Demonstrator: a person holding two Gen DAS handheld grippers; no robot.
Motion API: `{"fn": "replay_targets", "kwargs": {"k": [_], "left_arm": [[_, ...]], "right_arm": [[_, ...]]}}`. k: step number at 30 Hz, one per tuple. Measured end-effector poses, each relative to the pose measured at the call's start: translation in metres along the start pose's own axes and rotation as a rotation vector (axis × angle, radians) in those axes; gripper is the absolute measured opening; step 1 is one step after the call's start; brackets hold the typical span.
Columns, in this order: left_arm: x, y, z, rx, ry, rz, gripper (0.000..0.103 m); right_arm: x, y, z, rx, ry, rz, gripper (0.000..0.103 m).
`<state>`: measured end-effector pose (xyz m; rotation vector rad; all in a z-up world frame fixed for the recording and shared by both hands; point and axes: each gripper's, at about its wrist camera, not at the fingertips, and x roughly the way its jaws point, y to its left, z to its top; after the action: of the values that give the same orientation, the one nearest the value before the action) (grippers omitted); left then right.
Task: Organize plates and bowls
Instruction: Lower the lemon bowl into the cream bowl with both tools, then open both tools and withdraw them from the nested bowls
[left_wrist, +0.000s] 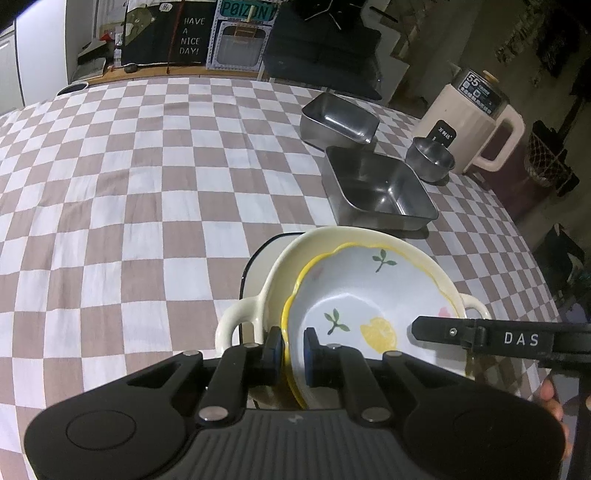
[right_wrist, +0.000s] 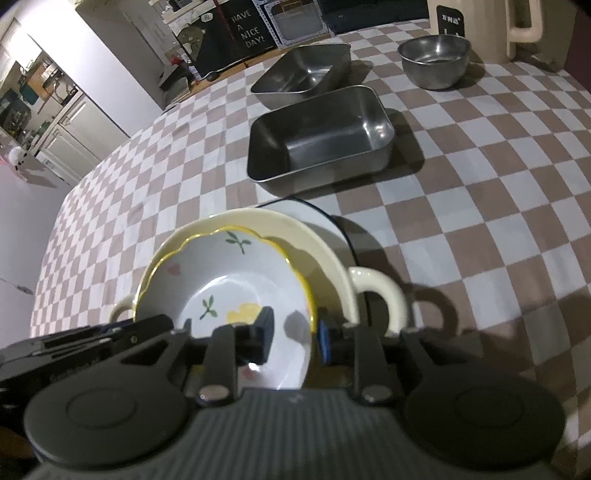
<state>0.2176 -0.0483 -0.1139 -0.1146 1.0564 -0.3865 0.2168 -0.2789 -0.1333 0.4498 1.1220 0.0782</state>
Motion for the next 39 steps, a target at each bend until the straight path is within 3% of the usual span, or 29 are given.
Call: {"fn": "replay_targets", "kwargs": {"k": [6,8,11,18,39], "left_arm": [[-0.005,0.002,-0.001,0.001,0.006,-0.014,0.012],[-0.007,0.002,-0.002,0.001,0.007,-0.017,0.012],[-0.008,0.003,-0.003,0.002,0.006,-0.02,0.012],[-0.01,0.001,-0.004,0.009,0.003,-0.016,0.012],[-0.023,0.006,-0.003,0.006,-0.024,-0.035,0.012]], "right_arm": [[-0.005,-0.002,0.0,0.021,-0.002,0.011,0.031],[-0.013,0.002,0.001,-0.009,-0.042,-0.008,0.043],[-0.021,0.002,0.001,-0.019,-0.071,0.006,0.049],[-0.011,0.002,-0.003,-0.029,-0.026,0.009,0.049],[-0.01,0.004,-0.002,-0.033,-0.027,0.001,0.049]]}}
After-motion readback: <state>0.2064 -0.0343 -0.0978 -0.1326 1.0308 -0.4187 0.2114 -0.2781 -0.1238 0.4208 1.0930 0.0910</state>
